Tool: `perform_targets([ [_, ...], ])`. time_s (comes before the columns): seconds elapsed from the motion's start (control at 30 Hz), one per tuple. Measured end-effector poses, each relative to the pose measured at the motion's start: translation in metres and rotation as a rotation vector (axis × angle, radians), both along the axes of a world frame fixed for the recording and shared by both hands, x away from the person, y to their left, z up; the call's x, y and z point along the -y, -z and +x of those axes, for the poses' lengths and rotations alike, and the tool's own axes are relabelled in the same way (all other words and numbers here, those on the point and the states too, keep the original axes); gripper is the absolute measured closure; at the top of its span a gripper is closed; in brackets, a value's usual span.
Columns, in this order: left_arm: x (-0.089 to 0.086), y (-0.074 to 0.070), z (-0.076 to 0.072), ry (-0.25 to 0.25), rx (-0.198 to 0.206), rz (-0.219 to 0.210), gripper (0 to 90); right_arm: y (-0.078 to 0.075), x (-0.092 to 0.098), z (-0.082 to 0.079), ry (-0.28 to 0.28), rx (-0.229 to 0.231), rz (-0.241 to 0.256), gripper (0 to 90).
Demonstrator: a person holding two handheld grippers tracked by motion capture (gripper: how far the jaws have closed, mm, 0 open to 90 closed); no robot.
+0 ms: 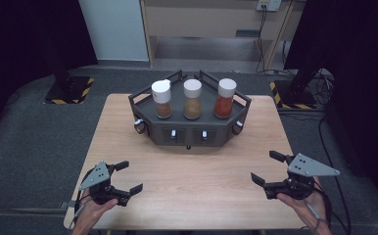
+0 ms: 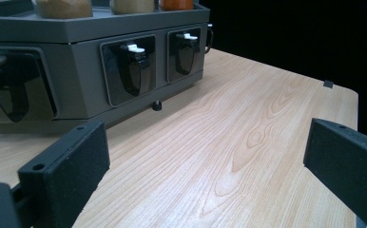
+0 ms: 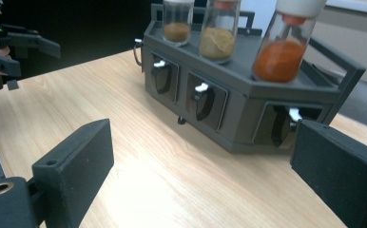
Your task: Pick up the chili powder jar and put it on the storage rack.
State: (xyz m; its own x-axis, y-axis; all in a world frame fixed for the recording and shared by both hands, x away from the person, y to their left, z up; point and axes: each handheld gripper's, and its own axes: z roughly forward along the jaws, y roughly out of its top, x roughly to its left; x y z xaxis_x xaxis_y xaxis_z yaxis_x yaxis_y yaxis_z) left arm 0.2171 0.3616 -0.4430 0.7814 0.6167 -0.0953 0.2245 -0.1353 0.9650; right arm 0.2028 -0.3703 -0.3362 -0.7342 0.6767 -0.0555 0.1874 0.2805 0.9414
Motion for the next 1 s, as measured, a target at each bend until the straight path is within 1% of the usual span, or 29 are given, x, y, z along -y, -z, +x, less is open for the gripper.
perform_targets([
  [0.07, 0.0, 0.0, 0.0, 0.001, 0.001, 0.0, 0.0, 0.005, 0.001, -0.001, 0.001, -0.007, -0.002, 7.7],
  [0.23, 0.0, 0.0, 0.0, 0.002, 0.003, -0.001, 0.0, 0.018, 0.004, -0.002, 0.003, -0.029, 0.014, 7.7],
  [0.3, 0.0, 0.0, 0.0, 0.002, 0.003, -0.003, 0.0, 0.022, 0.004, -0.003, 0.012, -0.027, 0.014, 7.7],
  [0.47, 0.0, 0.001, 0.0, 0.004, 0.005, -0.008, 0.0, 0.038, 0.009, -0.005, 0.03, -0.034, 0.04, 7.8],
  [0.57, -0.001, 0.001, 0.001, 0.008, 0.009, -0.014, 0.0, 0.042, 0.01, -0.007, 0.046, -0.038, 0.034, 7.8],
  [0.7, -0.001, 0.002, 0.0, 0.004, 0.01, -0.02, 0.0, 0.048, 0.012, -0.007, 0.054, -0.041, 0.041, 7.8],
  [0.8, -0.002, 0.002, 0.0, -0.001, 0.009, -0.022, 0.0, 0.051, 0.013, -0.007, 0.056, -0.042, 0.042, 7.8],
  [0.9, -0.002, 0.003, -0.001, -0.003, 0.013, -0.028, 0.0, 0.054, 0.016, -0.007, 0.054, -0.044, 0.054, 7.8],
  [1.0, -0.001, 0.002, -0.001, -0.003, 0.018, -0.025, 0.0, 0.057, 0.017, -0.007, 0.053, -0.04, 0.048, 7.8],
])
